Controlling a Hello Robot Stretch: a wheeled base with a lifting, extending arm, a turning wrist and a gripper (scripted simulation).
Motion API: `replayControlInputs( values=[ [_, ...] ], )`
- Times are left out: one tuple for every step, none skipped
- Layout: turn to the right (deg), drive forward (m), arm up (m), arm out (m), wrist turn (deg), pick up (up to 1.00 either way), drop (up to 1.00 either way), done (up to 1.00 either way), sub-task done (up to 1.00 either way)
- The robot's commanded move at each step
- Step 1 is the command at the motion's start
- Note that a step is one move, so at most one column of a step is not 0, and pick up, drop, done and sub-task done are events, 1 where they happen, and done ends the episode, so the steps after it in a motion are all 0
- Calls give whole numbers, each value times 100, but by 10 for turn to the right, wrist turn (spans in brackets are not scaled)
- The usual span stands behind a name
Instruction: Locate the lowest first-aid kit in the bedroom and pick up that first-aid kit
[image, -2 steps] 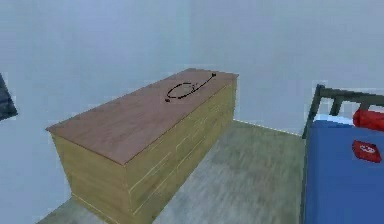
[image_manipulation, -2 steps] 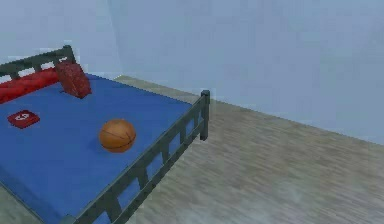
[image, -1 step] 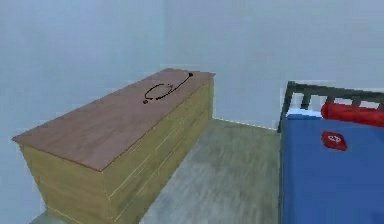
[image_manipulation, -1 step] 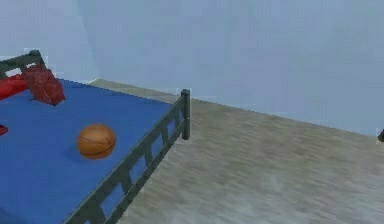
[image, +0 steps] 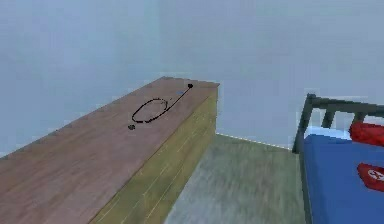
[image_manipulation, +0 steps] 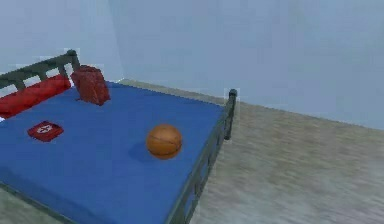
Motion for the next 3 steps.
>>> replayControlInputs(
  values=[
    [180, 0, 0, 0, 0, 0, 0, 0, 0],
    [0, 70, 0, 0, 0, 0, 0, 0, 0],
    [-360, 0, 0, 0, 0, 0, 0, 0, 0]
  ],
)
